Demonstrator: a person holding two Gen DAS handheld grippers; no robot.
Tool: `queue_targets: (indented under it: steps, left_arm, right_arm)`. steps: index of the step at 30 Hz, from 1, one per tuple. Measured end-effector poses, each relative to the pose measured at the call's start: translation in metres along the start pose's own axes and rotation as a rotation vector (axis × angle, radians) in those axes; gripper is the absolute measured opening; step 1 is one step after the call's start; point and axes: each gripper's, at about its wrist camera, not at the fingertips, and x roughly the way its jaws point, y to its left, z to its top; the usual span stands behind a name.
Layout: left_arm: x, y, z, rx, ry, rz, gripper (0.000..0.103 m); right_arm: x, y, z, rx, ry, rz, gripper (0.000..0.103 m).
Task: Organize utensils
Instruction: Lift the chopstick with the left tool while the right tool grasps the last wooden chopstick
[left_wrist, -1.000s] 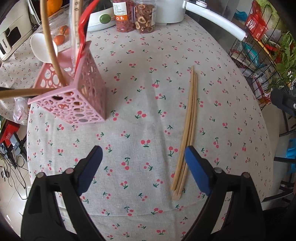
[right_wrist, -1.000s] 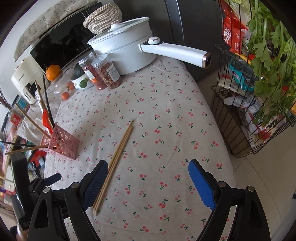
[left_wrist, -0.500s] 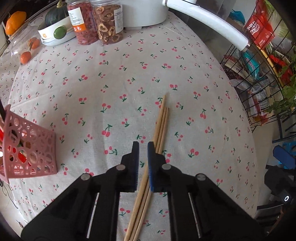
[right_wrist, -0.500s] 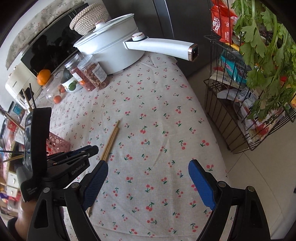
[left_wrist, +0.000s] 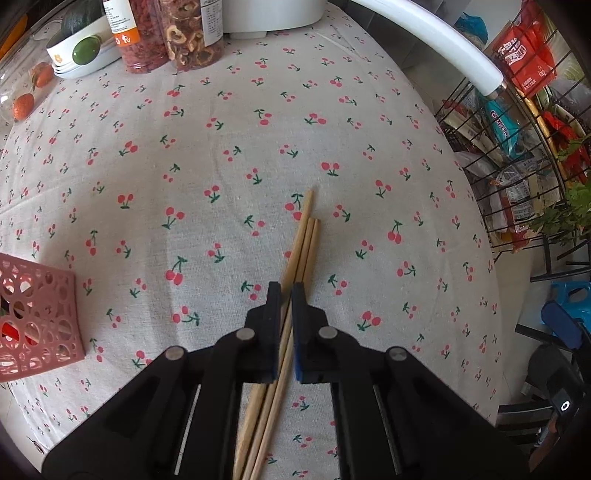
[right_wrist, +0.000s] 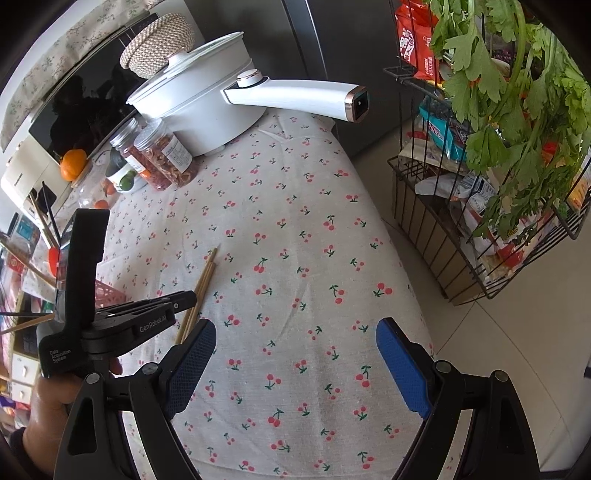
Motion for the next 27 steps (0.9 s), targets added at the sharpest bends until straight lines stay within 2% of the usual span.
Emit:
queue_targets:
  steps: [8, 13, 20, 27]
  left_arm:
    - [0.010, -0.006, 0.009, 0.019, -0.008, 0.040, 0.009]
    - [0.005, -0.006, 0.002, 0.036, -0.009, 0.077, 0.008]
    - [-0.043, 0.025, -0.039, 0.032, -0.084, 0.028, 0.007]
    - [-0.105, 0.052, -0.093, 0.090, -0.186, 0.000, 0.007]
  right_arm:
    - [0.005, 0.007, 0.001, -0.019, 0.007, -0.005, 0.090]
    - [0.010, 0.008, 0.001, -0.023, 0.018, -0.016, 0.090]
    - [0.022, 0.010, 0.002, -0.001, 0.038, -0.037, 0.090]
    - [0.042, 0.040, -0.002, -0.001, 0.091, 0.021, 0.090]
